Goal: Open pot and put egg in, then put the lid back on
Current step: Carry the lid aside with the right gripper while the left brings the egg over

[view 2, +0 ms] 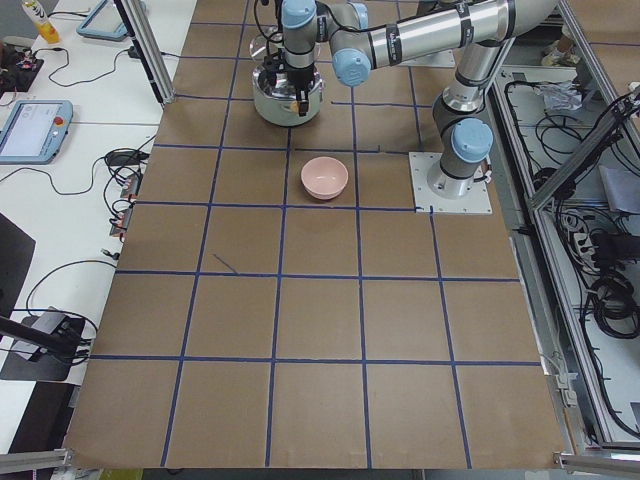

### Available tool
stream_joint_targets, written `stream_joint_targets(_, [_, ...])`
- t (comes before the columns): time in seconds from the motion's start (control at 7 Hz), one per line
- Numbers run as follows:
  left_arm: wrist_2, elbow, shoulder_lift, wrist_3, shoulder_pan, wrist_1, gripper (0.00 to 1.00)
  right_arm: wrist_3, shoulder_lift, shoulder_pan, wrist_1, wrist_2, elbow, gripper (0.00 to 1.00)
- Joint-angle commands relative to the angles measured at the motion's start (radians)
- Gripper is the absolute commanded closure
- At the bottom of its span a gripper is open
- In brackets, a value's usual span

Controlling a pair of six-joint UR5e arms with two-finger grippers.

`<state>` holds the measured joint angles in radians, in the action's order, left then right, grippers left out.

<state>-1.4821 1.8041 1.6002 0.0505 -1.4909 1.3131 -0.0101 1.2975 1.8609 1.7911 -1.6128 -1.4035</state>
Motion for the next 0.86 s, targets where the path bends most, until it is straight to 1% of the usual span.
stream_joint_targets(0.0, [0.000, -0.024, 0.027, 0.021, -0.114, -0.061, 0.84, -0.014, 0.071, -0.141, -0.175, -0.004, 0.015, 0.97])
stream_joint_targets(0.14, [-0.009, -0.049, 0.065, 0.056, -0.162, -0.090, 0.84, -0.068, 0.097, -0.187, -0.205, -0.004, 0.006, 0.97])
stream_joint_targets(0.29, [-0.009, -0.104, 0.110, 0.095, -0.216, -0.119, 0.84, -0.094, 0.101, -0.224, -0.225, -0.001, 0.006, 0.97])
stream_joint_targets(0.43, [-0.016, -0.144, 0.160, 0.098, -0.268, -0.124, 0.84, -0.123, 0.101, -0.236, -0.237, -0.001, 0.017, 0.96])
stream_joint_targets(0.71, [-0.015, -0.149, 0.233, 0.142, -0.299, -0.207, 0.84, -0.180, 0.101, -0.265, -0.237, -0.004, 0.020, 0.96])
